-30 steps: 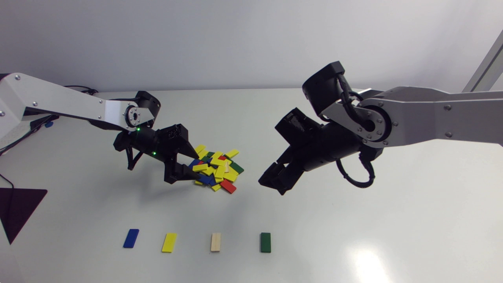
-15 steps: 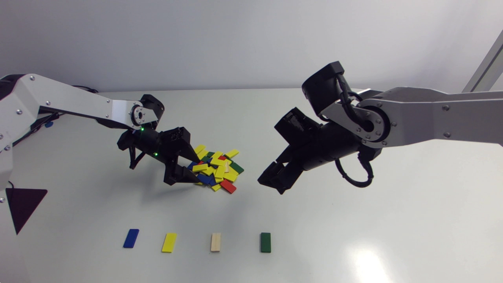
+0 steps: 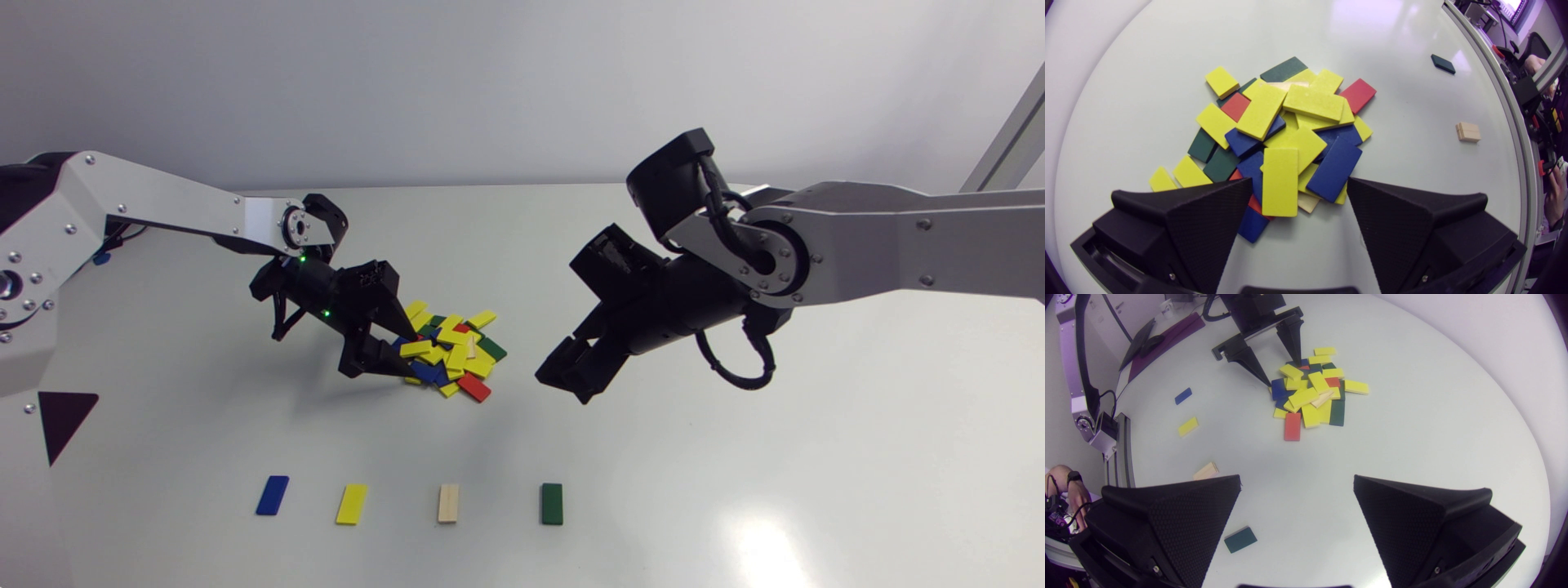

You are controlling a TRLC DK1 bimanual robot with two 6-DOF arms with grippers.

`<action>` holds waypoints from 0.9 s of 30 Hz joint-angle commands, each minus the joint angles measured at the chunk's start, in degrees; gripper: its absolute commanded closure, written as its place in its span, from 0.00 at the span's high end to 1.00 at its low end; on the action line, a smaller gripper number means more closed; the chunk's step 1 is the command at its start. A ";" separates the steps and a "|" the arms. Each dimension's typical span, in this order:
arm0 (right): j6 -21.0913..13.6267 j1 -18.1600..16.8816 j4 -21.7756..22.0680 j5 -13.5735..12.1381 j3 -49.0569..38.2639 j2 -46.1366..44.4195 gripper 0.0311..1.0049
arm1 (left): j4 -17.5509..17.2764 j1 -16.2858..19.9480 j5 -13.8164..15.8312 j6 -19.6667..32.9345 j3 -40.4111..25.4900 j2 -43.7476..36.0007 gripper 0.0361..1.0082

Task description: Take domino bricks one by one from the mixed stack on the table and place each onto the existing stack of the same color.

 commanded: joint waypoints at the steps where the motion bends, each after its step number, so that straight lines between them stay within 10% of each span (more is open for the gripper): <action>1: -0.60 -0.29 0.20 -0.40 1.21 1.89 0.96 | -2.31 -0.02 0.89 3.34 2.88 2.05 0.72; 27: -0.52 -0.29 0.29 -0.31 1.13 2.16 0.96 | -6.08 -0.20 0.98 5.63 4.81 3.46 0.50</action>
